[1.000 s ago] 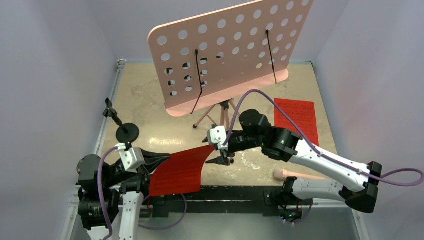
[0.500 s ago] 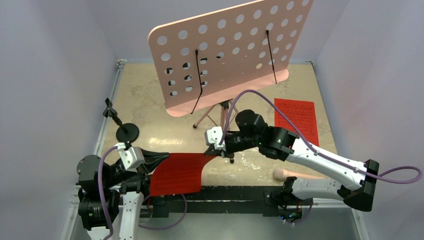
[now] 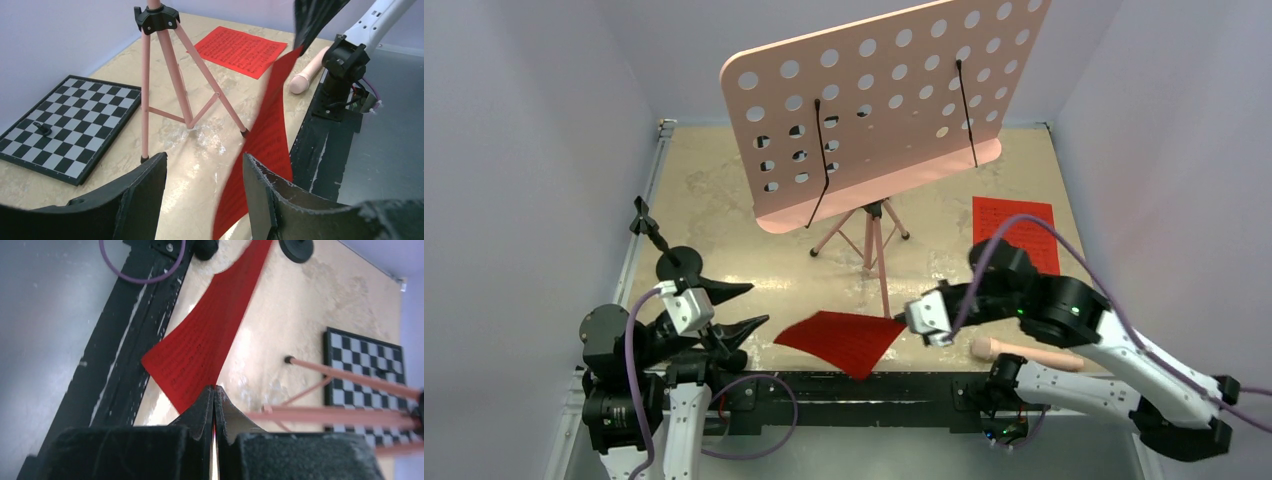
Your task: Pack up the instrument practice props
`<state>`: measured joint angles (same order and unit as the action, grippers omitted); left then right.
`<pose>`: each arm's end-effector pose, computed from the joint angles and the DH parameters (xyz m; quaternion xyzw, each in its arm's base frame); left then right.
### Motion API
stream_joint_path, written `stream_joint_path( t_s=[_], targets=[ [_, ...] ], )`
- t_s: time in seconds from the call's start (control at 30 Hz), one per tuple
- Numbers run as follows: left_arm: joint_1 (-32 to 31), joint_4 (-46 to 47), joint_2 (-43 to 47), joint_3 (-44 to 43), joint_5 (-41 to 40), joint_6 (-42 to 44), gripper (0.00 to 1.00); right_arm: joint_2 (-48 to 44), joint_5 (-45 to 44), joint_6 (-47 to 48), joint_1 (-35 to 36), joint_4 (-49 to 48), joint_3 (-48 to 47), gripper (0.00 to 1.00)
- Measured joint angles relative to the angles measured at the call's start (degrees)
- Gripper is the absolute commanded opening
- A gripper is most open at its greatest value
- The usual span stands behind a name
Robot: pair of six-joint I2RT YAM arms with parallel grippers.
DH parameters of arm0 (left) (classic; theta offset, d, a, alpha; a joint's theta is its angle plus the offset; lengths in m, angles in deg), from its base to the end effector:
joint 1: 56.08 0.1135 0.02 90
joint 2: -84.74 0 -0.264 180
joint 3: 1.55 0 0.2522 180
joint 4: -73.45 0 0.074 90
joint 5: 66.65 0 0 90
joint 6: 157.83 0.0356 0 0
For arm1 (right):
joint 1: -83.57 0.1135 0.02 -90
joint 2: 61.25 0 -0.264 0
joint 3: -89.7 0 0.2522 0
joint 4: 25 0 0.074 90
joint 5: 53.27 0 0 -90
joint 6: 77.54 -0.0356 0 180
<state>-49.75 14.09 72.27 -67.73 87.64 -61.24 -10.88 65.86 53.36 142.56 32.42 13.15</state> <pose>0.0040 -0.0318 0.3650 0.3586 0.6267 -0.3278 0.6092 0.0716 0.1527 0.3736 -0.7249 0.4483 0.2911 0.4345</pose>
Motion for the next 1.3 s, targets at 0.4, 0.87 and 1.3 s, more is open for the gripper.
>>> stream_joint_path(
  t_s=[0.4,0.87,1.3],
  targets=[
    [0.0,13.4,-5.3,6.8,0.0,-4.1,0.6,-17.6,-11.0,8.7,-7.6,27.9,-5.0,0.0],
    [0.0,27.6,-9.6,11.1,1.8,-10.6,0.6,-23.5,-27.2,14.3,-23.1,33.7,-5.4,0.0],
    [-0.4,34.7,-12.5,11.8,4.3,-13.9,0.6,-19.7,-31.5,23.1,-27.8,27.7,-7.4,0.0]
  ],
)
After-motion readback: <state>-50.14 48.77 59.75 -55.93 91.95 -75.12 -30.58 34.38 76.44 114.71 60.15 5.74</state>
